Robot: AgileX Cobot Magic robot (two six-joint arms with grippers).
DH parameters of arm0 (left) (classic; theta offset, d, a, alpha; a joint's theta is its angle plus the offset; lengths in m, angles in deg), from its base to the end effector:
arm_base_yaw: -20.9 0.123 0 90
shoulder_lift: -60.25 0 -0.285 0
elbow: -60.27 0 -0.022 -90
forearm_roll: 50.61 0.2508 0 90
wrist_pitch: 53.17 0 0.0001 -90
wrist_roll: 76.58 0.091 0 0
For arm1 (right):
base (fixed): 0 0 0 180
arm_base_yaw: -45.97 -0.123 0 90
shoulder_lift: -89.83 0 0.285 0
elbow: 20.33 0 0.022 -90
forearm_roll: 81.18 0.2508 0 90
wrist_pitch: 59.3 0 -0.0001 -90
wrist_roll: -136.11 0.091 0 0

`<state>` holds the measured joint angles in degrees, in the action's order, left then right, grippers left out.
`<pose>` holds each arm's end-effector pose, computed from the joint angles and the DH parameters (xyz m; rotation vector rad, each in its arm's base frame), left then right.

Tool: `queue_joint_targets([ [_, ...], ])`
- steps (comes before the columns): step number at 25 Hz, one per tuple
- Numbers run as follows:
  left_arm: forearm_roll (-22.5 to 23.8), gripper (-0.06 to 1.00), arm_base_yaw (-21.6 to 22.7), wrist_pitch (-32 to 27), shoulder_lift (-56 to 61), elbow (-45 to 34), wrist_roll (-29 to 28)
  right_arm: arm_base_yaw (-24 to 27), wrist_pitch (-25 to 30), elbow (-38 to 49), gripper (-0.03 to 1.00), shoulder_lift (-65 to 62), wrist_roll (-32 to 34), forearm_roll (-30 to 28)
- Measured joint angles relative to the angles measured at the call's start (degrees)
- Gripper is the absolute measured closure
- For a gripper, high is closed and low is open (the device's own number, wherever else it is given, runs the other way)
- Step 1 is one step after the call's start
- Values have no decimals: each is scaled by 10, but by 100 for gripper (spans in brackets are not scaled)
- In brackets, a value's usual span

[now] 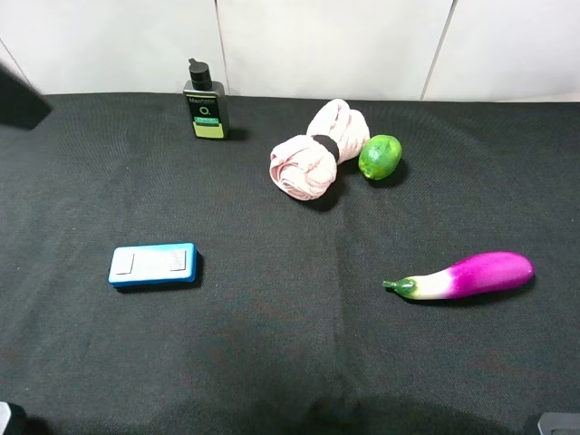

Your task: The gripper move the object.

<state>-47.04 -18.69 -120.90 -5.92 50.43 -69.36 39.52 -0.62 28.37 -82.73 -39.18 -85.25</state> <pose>0.1394 -0.1085 0.3924 1.0034 2.3032 -0.1504 -0.0035 -0.0060 0.2798 -0.0285 2.0020 0.0404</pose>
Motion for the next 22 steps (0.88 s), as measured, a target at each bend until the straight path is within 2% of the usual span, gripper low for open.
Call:
queue_joint_targets([
  [7,-1,0,17,0,86,-79,-5,0,0,0,27,0,0,0],
  [22,0,0,211,3,340,-201,-16,0,0,0,27,0,0,0],
])
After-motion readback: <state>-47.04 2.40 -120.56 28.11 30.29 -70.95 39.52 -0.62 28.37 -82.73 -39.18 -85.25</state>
